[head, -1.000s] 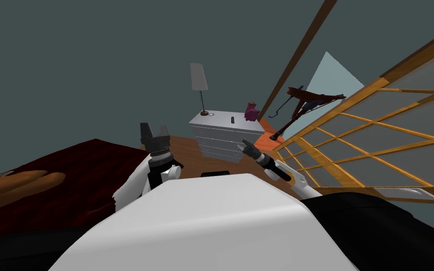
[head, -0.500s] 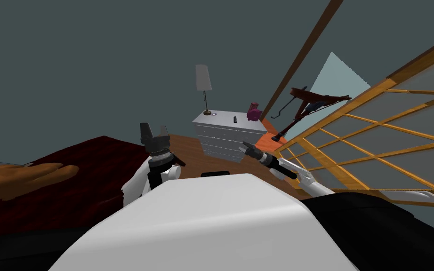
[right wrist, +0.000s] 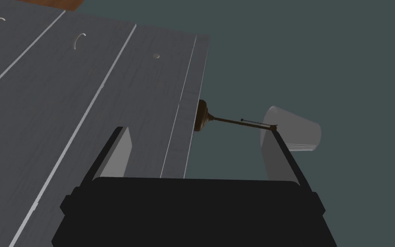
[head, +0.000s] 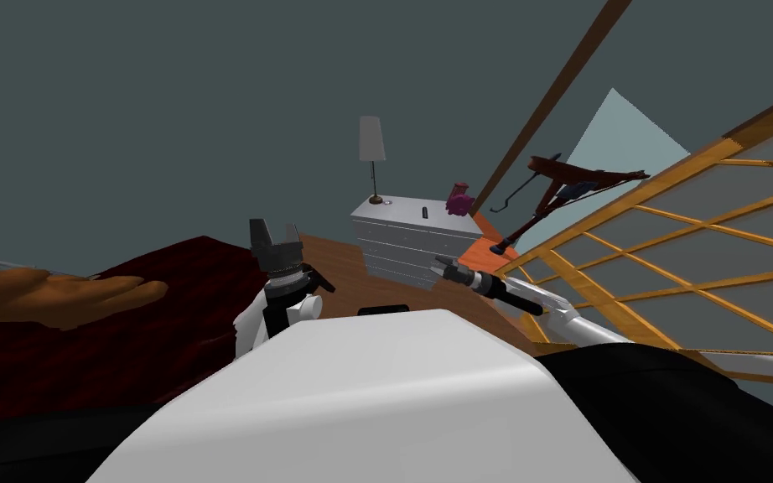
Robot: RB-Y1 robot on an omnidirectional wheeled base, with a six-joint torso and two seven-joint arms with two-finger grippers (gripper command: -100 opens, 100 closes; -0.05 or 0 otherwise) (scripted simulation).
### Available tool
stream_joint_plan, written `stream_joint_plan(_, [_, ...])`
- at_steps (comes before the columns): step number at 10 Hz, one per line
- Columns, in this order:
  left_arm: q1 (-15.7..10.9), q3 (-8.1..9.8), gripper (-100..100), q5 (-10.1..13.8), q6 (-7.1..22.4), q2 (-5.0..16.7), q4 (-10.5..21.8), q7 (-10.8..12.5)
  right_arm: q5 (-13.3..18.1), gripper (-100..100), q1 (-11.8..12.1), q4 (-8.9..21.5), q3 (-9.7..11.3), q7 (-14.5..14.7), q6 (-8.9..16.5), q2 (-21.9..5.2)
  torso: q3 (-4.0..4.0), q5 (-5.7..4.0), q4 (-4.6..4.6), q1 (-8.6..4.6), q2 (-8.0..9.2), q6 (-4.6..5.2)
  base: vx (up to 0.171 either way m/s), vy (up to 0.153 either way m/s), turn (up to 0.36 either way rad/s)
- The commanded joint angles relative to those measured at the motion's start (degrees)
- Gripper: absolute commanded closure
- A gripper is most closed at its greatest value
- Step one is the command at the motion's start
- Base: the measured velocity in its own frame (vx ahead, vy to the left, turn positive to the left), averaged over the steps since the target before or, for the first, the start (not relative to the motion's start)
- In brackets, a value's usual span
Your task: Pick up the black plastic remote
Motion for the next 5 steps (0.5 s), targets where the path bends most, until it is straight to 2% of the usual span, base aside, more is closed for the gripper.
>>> stream_joint_plan(1, [0.0,0.0,0,0.0,0.0,0.0,0.0,0.0,0.14,-100,-0.06,0.35,0.2,-0.39,-0.16,-1.93,0.0,0.0,0.0,0.0,0.0,0.0,-0.024,0.024,-0.001])
stream_joint_plan(2, [0.0,0.0,0,0.0,0.0,0.0,0.0,0.0,0.58,-100,0.04,2.51,0.84,-3.14,-1.26,-4.09,-0.02,-0.02,-0.01,-0.08,-0.05,0.01,-0.032,0.05,0.169])
stream_joint_plan(4, [0.0,0.0,0,0.0,0.0,0.0,0.0,0.0,0.58,-100,0.04,2.51,0.84,-3.14,-1.26,-6.66,-0.03,0.0,-0.01,0.0,-0.05,0.01,-0.027,0.038,0.022])
stream_joint_plan(5, [0.01,0.0,0,0.0,0.0,0.0,0.0,0.0,1.0,-100,0.2,4.67,1.51,-5.87,-2.34,-8.88,-0.04,-0.02,-0.01,-0.09,-0.07,0.02,-0.041,0.043,0.149])
